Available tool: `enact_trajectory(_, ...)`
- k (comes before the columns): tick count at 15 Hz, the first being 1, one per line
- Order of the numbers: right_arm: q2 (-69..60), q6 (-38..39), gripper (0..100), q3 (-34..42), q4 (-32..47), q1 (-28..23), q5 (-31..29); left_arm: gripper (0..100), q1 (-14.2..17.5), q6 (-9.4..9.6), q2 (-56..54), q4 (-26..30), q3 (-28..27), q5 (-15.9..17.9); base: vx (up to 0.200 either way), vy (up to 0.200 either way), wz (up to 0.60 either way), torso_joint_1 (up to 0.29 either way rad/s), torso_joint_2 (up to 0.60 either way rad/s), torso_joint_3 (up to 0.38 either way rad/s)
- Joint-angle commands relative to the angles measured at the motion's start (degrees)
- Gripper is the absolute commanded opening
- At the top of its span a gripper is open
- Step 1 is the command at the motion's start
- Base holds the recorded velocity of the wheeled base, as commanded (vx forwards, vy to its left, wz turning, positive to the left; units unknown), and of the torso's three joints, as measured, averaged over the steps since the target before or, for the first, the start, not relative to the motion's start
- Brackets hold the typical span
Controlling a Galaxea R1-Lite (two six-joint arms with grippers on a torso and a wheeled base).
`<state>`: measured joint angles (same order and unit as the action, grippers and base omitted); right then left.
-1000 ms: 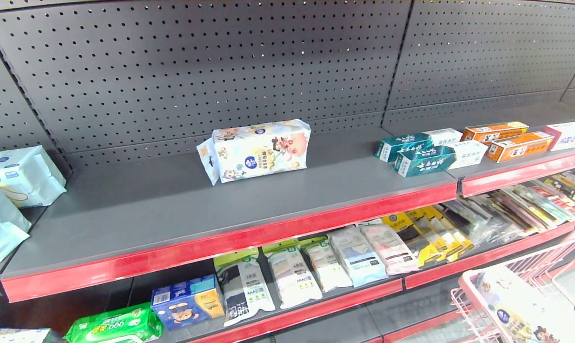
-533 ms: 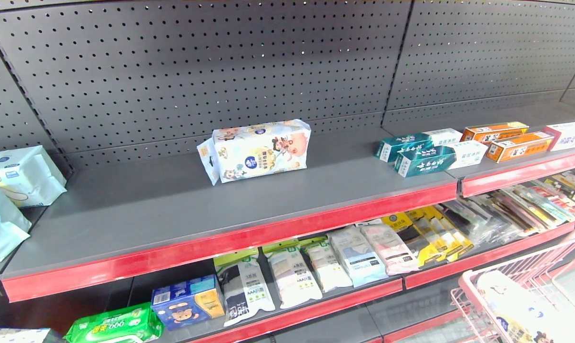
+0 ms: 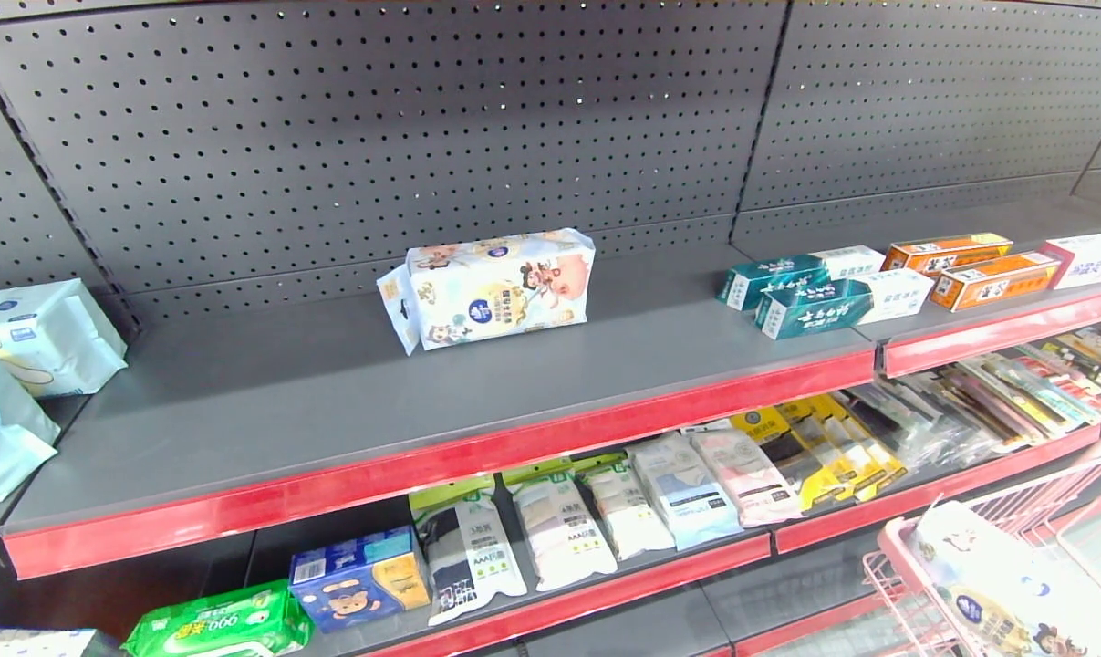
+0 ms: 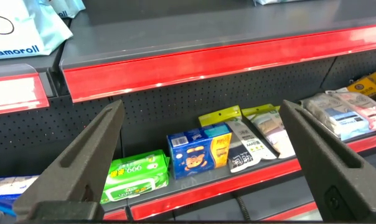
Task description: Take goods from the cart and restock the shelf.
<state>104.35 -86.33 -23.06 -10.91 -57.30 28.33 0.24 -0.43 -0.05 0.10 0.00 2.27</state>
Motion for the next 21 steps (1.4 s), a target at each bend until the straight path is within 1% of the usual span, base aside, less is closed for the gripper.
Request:
enact_trajectory(1, -1.26, -0.06, 0, -0.67, -0.08, 0.0, 0.59, 100, 0.02, -0.01, 0.05, -0.01, 0.0, 0.02, 0.0, 0.0, 0.0, 0.0, 0.0, 0.0)
enact_trajectory(6, -4.51, 0.64, 0, -1.54, 0.01, 0.0, 4.36, 100, 0.02, -0.01, 0.05, -0.01, 0.0, 0.02, 0.0, 0.0, 0.0, 0.0, 0.0, 0.0)
enact_trajectory(13, -11.19, 8.29, 0, -1.54, -0.08, 0.0, 4.89, 100, 0.02, -0.01, 0.05, -0.01, 0.0, 0.02, 0.0, 0.0, 0.0, 0.0, 0.0, 0.0)
enact_trajectory(16, -12.86, 8.55, 0, -1.54, -0.16, 0.0, 5.07, 100, 0.02, -0.01, 0.05, -0.01, -0.09, 0.02, 0.0, 0.0, 0.0, 0.0, 0.0, 0.0)
enact_trajectory(19, -15.76, 8.64, 0, -1.37, -0.43, 0.0, 7.79, 100, 0.02, -0.01, 0.05, -0.01, 0.0, 0.02, 0.0, 0.0, 0.0, 0.0, 0.0, 0.0)
enact_trajectory(21, -17.25, 10.13, 0, -0.93, -0.43, 0.0, 8.14, 100, 0.02, -0.01, 0.05, -0.01, 0.0, 0.02, 0.0, 0.0, 0.0, 0.0, 0.0, 0.0)
